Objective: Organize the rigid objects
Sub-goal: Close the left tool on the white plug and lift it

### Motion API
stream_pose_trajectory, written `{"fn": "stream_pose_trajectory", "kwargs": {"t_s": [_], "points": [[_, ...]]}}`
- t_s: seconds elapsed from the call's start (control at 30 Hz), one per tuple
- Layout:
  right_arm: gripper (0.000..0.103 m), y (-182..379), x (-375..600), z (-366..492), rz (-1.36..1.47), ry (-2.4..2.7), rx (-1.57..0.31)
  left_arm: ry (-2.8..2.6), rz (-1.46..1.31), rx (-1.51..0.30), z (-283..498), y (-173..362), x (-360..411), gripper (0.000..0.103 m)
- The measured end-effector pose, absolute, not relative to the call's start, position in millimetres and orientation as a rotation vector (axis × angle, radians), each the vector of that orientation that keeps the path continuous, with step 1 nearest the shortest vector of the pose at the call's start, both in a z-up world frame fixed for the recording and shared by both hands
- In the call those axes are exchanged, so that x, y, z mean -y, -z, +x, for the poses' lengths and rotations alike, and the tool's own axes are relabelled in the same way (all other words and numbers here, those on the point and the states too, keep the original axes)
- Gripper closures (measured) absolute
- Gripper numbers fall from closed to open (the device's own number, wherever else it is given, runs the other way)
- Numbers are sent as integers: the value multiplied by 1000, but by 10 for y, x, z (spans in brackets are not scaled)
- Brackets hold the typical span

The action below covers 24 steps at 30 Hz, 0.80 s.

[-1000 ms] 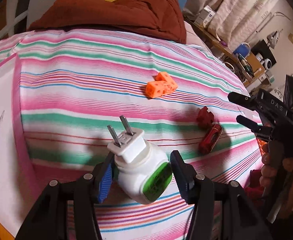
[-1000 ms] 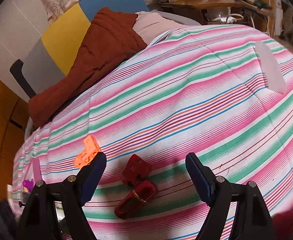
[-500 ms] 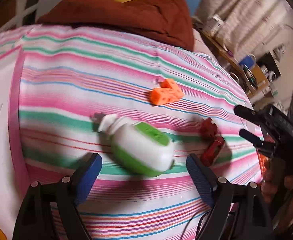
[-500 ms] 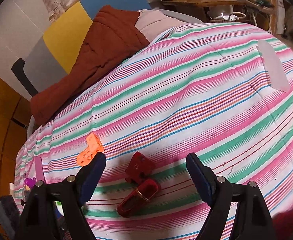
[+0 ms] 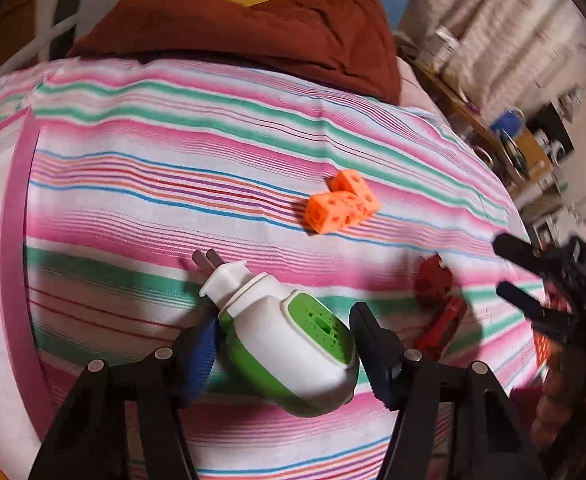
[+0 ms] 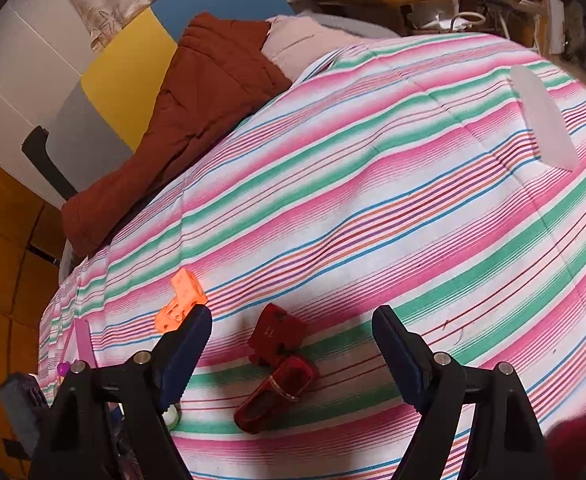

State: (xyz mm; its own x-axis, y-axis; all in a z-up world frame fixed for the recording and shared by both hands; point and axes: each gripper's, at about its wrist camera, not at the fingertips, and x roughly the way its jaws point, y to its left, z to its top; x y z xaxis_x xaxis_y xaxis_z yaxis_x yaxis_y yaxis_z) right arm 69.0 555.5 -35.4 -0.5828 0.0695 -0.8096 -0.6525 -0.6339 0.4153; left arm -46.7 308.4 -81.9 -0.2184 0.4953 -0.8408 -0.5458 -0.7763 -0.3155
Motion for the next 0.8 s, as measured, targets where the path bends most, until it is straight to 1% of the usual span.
{"fn": "stream_pose_trajectory", "kwargs": {"t_s": [0.2, 0.27, 0.33, 0.37, 0.47, 0.57, 0.6, 0.63, 0.7, 0.77, 0.8], "points": [[21, 441, -5442, 557, -1226, -2250, -939, -2052, -1288, -179, -302, 759, -2979, 38], [26, 502, -5399, 516, -1284, -2232, -914, -2060, -1269, -188, -274, 729, -2921, 39], [37, 528, -5377, 513, -1305, -2217, -891, -2070, -1255, -183, -258, 689, -2864, 39], [39, 555, -5367, 512, -1325, -2205, -887, -2079, -1237, -189, -241, 654, -2826, 39], [40, 658, -5322, 486, -1392, -2204, -933, -2094, -1201, -204, -195, 589, -2778, 39], [41, 701, -5249, 436, -1441, -2226, -900, -2104, -1167, -206, -146, 518, -2742, 39], [43, 727, -5190, 395, -1470, -2230, -858, -2108, -1158, -208, -131, 503, -2737, 39], [51, 725, -5145, 370, -1478, -2240, -810, -2114, -1140, -209, -106, 470, -2716, 39], [59, 737, -5026, 306, -1508, -2260, -679, -2120, -1122, -208, -51, 416, -2658, 38], [61, 747, -4920, 264, -1534, -2272, -547, -2132, -1099, -208, -11, 354, -2586, 38], [61, 769, -4825, 228, -1563, -2278, -435, -2141, -1086, -208, 9, 319, -2557, 38]]}}
